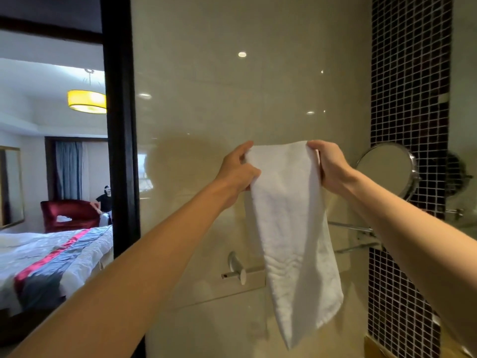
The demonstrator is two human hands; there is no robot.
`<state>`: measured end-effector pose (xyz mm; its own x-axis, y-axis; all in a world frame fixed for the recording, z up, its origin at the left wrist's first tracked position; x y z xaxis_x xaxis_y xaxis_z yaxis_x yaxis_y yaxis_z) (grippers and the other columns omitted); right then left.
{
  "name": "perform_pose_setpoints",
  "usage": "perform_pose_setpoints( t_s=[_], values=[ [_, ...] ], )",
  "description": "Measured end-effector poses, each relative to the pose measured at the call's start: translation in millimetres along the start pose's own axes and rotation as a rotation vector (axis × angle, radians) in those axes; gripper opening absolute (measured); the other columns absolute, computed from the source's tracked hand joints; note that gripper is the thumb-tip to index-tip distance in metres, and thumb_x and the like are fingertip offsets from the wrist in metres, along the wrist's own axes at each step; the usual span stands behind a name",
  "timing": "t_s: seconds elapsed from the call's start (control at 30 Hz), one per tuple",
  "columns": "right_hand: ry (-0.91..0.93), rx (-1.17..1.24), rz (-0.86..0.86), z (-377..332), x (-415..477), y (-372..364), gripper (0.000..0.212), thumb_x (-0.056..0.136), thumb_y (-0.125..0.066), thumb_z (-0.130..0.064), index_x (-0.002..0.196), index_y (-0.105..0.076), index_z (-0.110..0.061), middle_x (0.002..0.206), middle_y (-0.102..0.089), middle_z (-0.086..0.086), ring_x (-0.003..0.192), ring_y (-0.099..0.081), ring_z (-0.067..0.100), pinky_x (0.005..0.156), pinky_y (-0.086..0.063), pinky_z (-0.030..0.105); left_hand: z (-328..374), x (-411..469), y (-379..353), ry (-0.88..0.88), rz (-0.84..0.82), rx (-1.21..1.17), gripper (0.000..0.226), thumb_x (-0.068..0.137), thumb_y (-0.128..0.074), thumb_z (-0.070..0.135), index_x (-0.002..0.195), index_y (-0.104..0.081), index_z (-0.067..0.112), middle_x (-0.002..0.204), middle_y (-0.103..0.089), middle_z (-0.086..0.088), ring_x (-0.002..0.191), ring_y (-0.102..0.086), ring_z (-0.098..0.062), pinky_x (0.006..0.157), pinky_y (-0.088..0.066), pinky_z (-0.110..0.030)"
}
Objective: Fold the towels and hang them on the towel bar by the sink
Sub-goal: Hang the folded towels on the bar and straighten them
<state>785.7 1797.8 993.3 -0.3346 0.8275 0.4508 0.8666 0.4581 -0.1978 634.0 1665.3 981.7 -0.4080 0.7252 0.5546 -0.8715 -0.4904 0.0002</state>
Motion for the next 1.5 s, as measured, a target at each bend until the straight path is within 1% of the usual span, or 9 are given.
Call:
perform_pose_setpoints(
  t_s=[0.1, 0.5, 0.63, 0.87, 0.97, 1.1, 1.17, 1.37, 1.5],
  values=[
    [-0.012, -0.019, -0.005, 14, 16, -3, 0.025, 0.089, -0.051, -0.021, 0.074, -0.069, -0.011, 0.066, -0.07, 0.001, 0.059, -0.064, 0.015, 0.065, -0.049, 0.027, -15, 14, 2, 0.001, -0.004, 0.026, 0.076, 0.078, -0.048, -0.015, 0.144, -0.039, 0.022, 0.136, -0.05, -0.001, 0.103, -0.057, -0.019, 0.068, -0.053, -0.031],
    [-0.178, -0.254, 0.052, 117, 39, 11, 0.019, 0.082, -0.057, -0.025, 0.07, -0.063, -0.012, 0.047, -0.057, 0.0, 0.038, -0.051, 0.014, 0.048, -0.038, 0.024, -122, 29, 10, 0.131, -0.067, 0.181, 0.083, 0.075, -0.05, -0.015, 0.146, -0.035, 0.023, 0.146, -0.041, -0.003, 0.123, -0.051, -0.027, 0.073, -0.055, -0.033],
    [-0.209, -0.278, 0.043, 136, 41, 14, 0.022, 0.079, -0.055, -0.028, 0.077, -0.065, -0.008, 0.058, -0.058, 0.007, 0.044, -0.052, 0.019, 0.049, -0.04, 0.026, -141, 29, 13, 0.148, -0.06, 0.198, 0.083, 0.074, -0.05, -0.015, 0.146, -0.035, 0.024, 0.145, -0.042, -0.006, 0.124, -0.05, -0.028, 0.092, -0.052, -0.04],
    [-0.162, -0.206, 0.03, 134, 45, 5, 0.026, 0.069, -0.055, -0.034, 0.075, -0.067, -0.012, 0.069, -0.059, 0.01, 0.056, -0.052, 0.026, 0.056, -0.039, 0.031, -143, 36, 16, 0.1, -0.038, 0.148, 0.086, 0.075, -0.05, -0.014, 0.148, -0.031, 0.027, 0.148, -0.039, -0.005, 0.126, -0.049, -0.025, 0.093, -0.05, -0.038],
    [-0.106, -0.08, 0.028, 119, 52, -3, 0.024, 0.072, -0.053, -0.028, 0.069, -0.072, -0.013, 0.072, -0.068, 0.006, 0.065, -0.062, 0.025, 0.066, -0.046, 0.031, -130, 43, 15, 0.022, 0.012, 0.083, 0.083, 0.076, -0.052, -0.017, 0.148, -0.031, 0.018, 0.15, -0.038, -0.007, 0.129, -0.046, -0.018, 0.095, -0.047, -0.03],
    [-0.096, 0.035, 0.05, 99, 65, -9, 0.022, 0.079, -0.049, -0.023, 0.077, -0.068, -0.011, 0.072, -0.067, 0.004, 0.064, -0.061, 0.023, 0.064, -0.046, 0.028, -110, 55, 10, -0.019, 0.046, 0.006, 0.074, 0.082, -0.058, -0.013, 0.147, -0.032, 0.01, 0.147, -0.04, -0.005, 0.118, -0.049, -0.009, 0.078, -0.046, -0.01],
    [-0.119, 0.069, 0.048, 97, 69, -10, 0.022, 0.078, -0.048, -0.023, 0.081, -0.065, -0.01, 0.073, -0.067, 0.006, 0.066, -0.06, 0.024, 0.066, -0.047, 0.029, -107, 61, 8, -0.003, 0.04, 0.02, 0.07, 0.084, -0.061, -0.006, 0.146, -0.033, 0.008, 0.15, -0.037, -0.005, 0.127, -0.045, -0.012, 0.088, -0.042, -0.012],
    [-0.226, -0.11, 0.091, 138, 65, 8, 0.017, 0.073, -0.048, -0.024, 0.077, -0.058, -0.012, 0.07, -0.061, 0.006, 0.063, -0.056, 0.025, 0.065, -0.044, 0.03, -138, 49, 6, 0.149, -0.009, 0.119, 0.07, 0.083, -0.066, 0.008, 0.145, -0.034, 0.005, 0.153, -0.032, -0.007, 0.136, -0.037, -0.019, 0.105, -0.034, -0.024],
    [-0.331, -0.281, 0.077, 170, 60, 19, 0.02, 0.07, -0.049, -0.028, 0.078, -0.058, -0.012, 0.066, -0.063, 0.007, 0.063, -0.058, 0.027, 0.064, -0.044, 0.031, -161, 35, -1, 0.217, -0.059, 0.229, 0.066, 0.084, -0.064, 0.013, 0.143, -0.037, 0.003, 0.149, -0.038, -0.006, 0.13, -0.044, -0.021, 0.093, -0.035, -0.023]
  ],
)
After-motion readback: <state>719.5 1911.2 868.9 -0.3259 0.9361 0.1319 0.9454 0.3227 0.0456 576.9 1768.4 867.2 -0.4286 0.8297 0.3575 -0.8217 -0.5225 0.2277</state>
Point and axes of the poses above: each hand's wrist, its own x-axis towards the middle knuckle, its own y-axis out of the back of the hand, z = x × y, the point moved 6 cm from there along x, towards the middle knuckle
